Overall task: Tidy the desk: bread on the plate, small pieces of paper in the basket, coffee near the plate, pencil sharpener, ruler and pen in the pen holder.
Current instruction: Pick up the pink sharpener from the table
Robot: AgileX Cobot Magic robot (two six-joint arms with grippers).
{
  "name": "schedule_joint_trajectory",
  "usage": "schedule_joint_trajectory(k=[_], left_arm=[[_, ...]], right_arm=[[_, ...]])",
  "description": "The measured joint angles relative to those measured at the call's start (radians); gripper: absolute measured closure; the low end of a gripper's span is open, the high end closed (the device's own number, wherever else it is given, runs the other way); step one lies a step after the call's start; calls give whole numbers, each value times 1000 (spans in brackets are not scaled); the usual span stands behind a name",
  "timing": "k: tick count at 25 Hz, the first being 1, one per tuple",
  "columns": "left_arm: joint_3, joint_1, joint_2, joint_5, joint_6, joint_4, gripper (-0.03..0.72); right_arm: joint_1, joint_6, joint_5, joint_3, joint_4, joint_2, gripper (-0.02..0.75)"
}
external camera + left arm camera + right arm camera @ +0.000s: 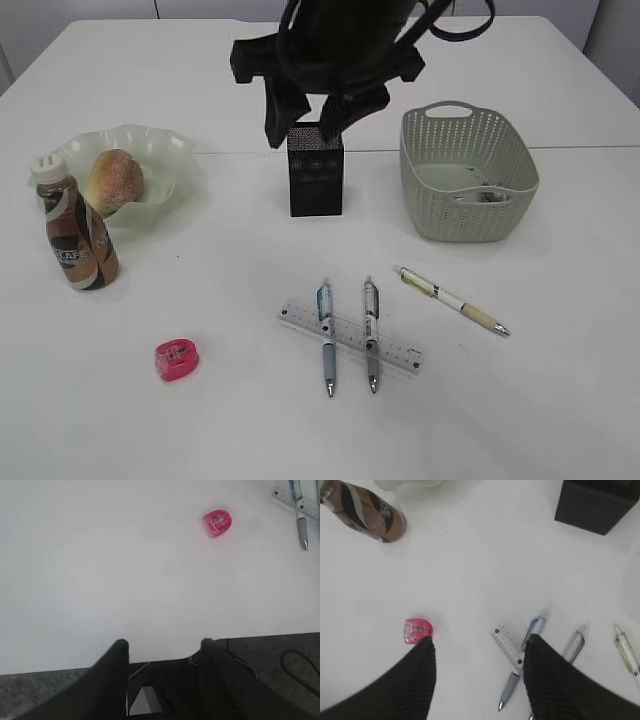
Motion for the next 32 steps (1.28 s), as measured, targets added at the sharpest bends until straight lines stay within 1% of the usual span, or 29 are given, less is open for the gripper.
schedule_joint_trajectory(k=[3,8,11,14,20,26,29,32], left_arm=[[0,0,2,0,-7,-24,341],[0,0,36,0,-31,-78,267],[0,0,74,0,-38,-86,246],[0,0,127,0,-55,-88,242],[0,0,240,-6,-94,-97,240],[0,-4,349,-86,-100,-148,239],[0,-41,387,-131,-100,-152,239],[0,-116,437,-199,-104,-154,239]], right_arm=[[0,0,72,0,-4,0,321],[0,-2,92,-2,-8,0,321],[0,-2,94,-2,-10,0,321],[0,-24,94,-2,-28,0,321],[0,-65,94,-2,-129,-9,321],[-13,-75,94,-2,-140,-22,321],[-47,-81,95,-2,-140,-22,321],[-100,-91,95,-2,-140,-22,321]])
